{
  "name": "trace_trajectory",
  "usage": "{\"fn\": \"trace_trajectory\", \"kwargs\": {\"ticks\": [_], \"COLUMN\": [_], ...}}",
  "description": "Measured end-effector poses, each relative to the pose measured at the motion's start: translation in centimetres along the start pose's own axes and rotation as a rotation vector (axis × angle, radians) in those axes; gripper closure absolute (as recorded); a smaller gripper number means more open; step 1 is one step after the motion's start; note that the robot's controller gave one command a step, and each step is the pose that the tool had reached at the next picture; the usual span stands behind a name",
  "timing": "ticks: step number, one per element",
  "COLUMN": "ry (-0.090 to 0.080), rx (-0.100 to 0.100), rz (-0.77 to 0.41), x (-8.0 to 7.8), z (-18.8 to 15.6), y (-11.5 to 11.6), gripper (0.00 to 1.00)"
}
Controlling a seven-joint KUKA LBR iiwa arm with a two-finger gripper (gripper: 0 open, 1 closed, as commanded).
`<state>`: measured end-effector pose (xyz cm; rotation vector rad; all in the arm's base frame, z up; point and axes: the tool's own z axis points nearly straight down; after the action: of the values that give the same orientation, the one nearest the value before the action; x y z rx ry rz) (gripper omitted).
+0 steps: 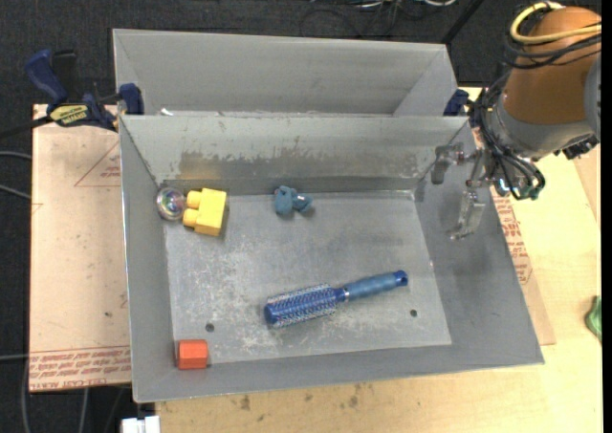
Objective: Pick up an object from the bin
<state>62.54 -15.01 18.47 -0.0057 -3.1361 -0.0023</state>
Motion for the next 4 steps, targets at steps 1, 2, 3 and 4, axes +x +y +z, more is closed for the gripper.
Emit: {"fn": "trace_trajectory", "kwargs": {"ticks": [1,2,3,4], "ry": [0.001,-0.002,-0.009,-0.007], "rx": [-0.002,-0.002,-0.001,0.001], "rz": [-0.188,-0.175,-0.152,-0.149], "x": [3.9,8.4,7.3,7.4], "z": [10.4,11.6,11.5,11.5], "y": [3.7,7.0,10.7,10.5], "gripper": [0.0,0.0,0.0,1.0]}}
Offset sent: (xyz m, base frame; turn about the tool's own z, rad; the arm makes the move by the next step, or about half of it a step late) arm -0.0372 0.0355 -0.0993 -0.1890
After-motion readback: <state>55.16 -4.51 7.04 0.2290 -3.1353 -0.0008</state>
